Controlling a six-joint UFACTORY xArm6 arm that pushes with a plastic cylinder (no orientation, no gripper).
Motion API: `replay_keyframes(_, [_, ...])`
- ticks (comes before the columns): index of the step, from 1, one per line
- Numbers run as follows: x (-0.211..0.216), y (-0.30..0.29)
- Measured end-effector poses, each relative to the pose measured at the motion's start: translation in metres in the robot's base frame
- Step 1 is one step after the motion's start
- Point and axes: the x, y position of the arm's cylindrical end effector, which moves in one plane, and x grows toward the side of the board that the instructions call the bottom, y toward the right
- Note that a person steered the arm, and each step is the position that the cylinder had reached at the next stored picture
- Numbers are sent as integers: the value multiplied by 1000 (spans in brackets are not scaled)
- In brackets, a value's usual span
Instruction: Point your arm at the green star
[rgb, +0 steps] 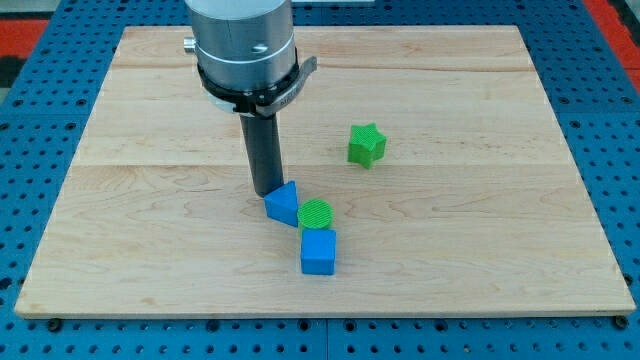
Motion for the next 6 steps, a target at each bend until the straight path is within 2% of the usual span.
replay_keyframes(2, [-79,14])
replay_keyframes(3, [-122,77])
replay_keyframes(4, [-106,121])
replay_keyframes(6, [-52,93])
